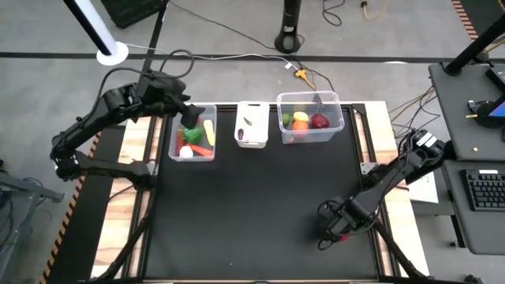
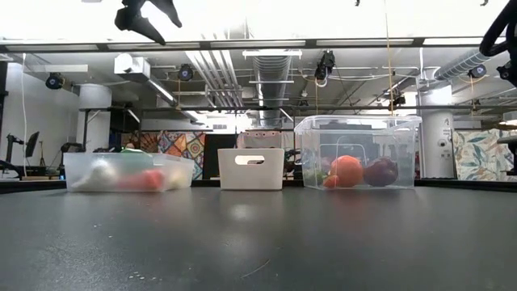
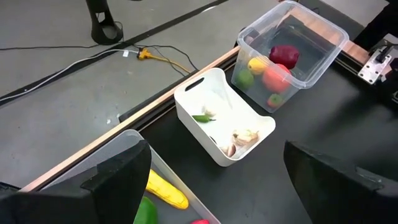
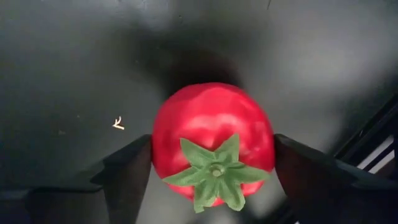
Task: Sort produce into baskets
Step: Put the red tomato into the right transparent bin
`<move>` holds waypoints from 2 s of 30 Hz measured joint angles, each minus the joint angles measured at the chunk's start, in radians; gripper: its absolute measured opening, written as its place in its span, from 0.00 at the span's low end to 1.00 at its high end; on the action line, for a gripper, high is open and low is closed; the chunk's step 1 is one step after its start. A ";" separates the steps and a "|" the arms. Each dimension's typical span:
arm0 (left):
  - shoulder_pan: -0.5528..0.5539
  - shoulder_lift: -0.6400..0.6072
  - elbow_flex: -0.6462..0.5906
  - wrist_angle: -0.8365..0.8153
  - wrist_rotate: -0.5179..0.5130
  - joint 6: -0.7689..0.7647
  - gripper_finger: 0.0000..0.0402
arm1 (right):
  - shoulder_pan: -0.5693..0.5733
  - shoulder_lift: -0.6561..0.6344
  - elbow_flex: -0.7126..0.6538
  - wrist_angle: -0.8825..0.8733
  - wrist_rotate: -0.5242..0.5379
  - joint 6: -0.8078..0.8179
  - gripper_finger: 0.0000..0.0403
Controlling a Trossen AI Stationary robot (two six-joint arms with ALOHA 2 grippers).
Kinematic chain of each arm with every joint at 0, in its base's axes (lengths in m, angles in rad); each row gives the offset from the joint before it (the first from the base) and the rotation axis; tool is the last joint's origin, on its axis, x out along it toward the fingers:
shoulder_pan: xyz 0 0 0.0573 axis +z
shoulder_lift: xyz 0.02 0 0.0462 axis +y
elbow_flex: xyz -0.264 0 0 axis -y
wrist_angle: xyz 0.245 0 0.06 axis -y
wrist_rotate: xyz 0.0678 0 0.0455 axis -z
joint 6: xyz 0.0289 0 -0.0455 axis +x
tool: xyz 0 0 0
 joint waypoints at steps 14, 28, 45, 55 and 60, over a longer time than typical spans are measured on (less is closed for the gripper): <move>-0.050 0.005 -0.001 0.073 0.002 -0.006 0.86 | -0.093 -0.174 0.058 -0.001 0.200 -0.052 0.71; -0.334 0.004 -0.001 0.104 -0.182 -0.168 0.86 | -0.845 -0.176 0.569 -0.060 0.297 -0.957 0.71; -0.468 0.005 -0.001 0.021 -0.290 -0.265 0.86 | -1.458 0.382 1.065 -0.600 0.283 -1.584 0.71; -0.467 0.005 -0.001 -0.041 -0.291 -0.296 0.86 | -1.493 0.430 0.992 -0.507 0.271 -1.648 0.74; -0.467 0.005 -0.001 -0.039 -0.291 -0.296 0.86 | -1.493 0.429 0.945 -0.502 0.271 -1.650 0.84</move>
